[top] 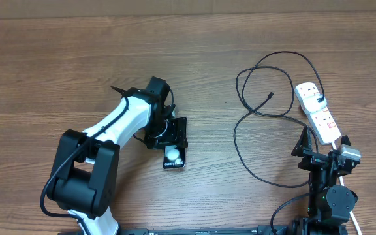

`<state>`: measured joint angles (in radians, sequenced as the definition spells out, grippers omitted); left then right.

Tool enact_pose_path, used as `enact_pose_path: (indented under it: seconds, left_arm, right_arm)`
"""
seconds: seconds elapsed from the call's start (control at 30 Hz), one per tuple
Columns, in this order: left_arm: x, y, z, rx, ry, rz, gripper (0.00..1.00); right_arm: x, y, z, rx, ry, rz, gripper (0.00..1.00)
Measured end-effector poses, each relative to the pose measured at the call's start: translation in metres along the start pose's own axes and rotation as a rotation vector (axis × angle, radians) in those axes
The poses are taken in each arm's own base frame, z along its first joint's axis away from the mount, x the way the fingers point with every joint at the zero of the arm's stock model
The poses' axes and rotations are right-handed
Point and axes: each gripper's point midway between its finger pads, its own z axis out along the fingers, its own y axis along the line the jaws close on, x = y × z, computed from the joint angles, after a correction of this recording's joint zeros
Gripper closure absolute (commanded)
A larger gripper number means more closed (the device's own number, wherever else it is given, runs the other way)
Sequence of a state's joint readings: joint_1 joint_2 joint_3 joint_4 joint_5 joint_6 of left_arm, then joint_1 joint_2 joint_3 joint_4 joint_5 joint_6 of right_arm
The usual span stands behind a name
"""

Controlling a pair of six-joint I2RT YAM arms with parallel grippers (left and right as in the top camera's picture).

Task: Plug charger to phone and switch on socket
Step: 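Grasp the phone with the left gripper and lift it upright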

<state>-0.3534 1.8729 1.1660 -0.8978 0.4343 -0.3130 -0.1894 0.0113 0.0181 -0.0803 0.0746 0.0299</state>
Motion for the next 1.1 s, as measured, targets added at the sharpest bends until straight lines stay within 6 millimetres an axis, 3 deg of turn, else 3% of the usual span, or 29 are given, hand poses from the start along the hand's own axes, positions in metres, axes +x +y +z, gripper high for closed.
enact_pose_path:
  seconds: [0.53, 1.1]
  left_arm:
    - [-0.013, -0.045, -0.025, 0.399, -0.003, 0.018, 0.39]
    - [-0.017, -0.082, -0.070, 0.784, 0.012, 0.044, 0.40]
  right_arm:
    - [0.000, 0.000, 0.000, 0.000, 0.000, 0.000, 0.00]
    - [0.000, 0.000, 0.000, 0.000, 0.000, -0.001, 0.00]
